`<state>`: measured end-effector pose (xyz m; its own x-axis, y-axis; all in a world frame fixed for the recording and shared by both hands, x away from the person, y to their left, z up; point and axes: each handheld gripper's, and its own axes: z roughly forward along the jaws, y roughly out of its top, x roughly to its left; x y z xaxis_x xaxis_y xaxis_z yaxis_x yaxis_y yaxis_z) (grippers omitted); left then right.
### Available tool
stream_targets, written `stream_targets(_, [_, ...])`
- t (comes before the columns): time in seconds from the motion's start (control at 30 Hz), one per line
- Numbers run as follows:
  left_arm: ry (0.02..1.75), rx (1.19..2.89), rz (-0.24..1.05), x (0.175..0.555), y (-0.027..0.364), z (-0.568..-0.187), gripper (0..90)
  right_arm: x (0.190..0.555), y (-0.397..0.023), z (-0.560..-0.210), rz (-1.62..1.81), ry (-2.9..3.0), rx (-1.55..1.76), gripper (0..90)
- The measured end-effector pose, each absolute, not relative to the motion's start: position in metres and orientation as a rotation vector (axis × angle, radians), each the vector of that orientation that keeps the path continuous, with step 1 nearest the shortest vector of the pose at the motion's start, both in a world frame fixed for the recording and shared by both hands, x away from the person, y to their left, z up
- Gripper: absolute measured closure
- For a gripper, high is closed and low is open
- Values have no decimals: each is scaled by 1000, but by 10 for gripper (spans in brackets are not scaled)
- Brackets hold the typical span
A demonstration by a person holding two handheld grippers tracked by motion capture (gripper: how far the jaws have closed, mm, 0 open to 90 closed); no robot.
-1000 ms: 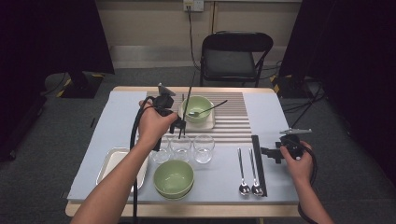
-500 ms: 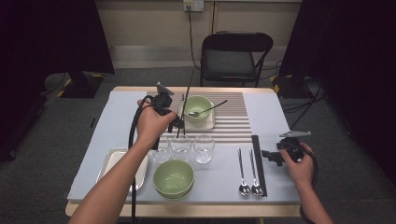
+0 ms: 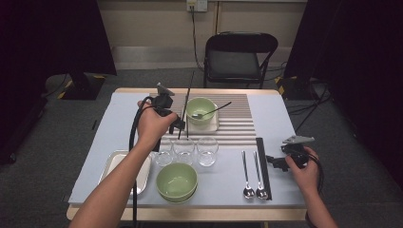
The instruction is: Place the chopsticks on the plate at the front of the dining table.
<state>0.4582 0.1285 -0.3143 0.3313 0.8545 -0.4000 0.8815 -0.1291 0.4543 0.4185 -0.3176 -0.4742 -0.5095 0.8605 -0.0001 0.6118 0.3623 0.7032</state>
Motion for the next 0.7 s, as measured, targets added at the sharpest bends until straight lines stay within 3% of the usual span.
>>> stream_targets(0.7, [1549,1925,-41,470,132,-319,869,418,-319,-477,954,2250,1272,158])
